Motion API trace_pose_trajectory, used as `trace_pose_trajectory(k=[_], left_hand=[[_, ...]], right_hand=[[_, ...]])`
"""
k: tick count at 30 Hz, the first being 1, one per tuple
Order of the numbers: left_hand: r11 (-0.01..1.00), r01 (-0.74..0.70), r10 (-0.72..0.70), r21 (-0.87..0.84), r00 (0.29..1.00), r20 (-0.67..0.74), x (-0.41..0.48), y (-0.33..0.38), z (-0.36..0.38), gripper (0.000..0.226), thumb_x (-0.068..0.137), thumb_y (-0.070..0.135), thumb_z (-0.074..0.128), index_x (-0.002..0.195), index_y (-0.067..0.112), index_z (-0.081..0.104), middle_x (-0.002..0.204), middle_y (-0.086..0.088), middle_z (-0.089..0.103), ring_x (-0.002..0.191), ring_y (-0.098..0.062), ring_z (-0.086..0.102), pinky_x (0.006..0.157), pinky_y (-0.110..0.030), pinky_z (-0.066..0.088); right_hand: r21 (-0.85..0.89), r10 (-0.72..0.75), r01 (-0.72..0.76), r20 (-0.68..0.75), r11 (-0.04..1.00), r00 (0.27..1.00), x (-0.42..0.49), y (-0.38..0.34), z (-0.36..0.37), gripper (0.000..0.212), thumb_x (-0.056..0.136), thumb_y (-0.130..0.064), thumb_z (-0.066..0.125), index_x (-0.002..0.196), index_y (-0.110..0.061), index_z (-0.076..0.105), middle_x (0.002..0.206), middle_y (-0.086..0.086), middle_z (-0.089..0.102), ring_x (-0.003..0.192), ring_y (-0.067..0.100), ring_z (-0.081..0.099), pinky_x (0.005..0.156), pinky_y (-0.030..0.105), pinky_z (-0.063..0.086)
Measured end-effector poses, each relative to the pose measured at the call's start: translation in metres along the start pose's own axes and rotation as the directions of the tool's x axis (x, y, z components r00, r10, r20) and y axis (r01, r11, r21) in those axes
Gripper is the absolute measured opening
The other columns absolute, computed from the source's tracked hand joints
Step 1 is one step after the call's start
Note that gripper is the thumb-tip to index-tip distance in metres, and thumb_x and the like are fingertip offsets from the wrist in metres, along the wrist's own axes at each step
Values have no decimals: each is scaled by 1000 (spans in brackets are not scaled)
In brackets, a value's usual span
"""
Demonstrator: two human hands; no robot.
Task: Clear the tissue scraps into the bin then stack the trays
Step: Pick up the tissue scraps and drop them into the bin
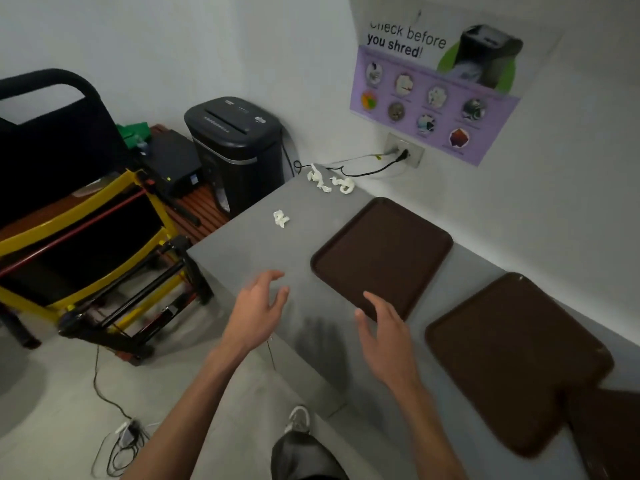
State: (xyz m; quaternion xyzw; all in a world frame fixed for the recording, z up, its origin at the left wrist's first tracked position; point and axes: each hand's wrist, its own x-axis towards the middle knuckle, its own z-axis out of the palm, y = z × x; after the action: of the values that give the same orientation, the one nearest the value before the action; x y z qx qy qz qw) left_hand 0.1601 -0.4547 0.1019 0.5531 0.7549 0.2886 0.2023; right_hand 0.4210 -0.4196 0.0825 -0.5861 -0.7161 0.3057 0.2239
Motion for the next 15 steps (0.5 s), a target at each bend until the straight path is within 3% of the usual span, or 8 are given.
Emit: trace_pose_trajectory(k=[4,9,15], left_hand=[[1000,13,-13,0,998,54,66,-16,-5,35,106,36,53,138,22,55,143,1,57,131,-16,53,105,-29,40],[1000,-7,5,27,998,66,154,-49,-9,32,105,32,56,134,21,56,141,-4,58,130,-21,54,108,-36,44],[991,-90,68,99,976,206,253,-82,3,37,103,28,57,137,17,52,142,-12,53,121,-31,58,101,-41,46]], right_hand=[[-25,21,-22,-8,999,1000,59,-21,18,56,104,-57,47,154,-31,49,154,-7,54,142,16,49,116,34,40],[-35,43,-43,-1,998,999,122,-56,33,52,105,-55,46,152,-33,49,154,-8,53,144,16,46,120,39,39],[-41,70,-73,-56,996,996,171,-75,54,51,106,-51,49,150,-26,52,151,-6,56,142,15,49,118,40,43]])
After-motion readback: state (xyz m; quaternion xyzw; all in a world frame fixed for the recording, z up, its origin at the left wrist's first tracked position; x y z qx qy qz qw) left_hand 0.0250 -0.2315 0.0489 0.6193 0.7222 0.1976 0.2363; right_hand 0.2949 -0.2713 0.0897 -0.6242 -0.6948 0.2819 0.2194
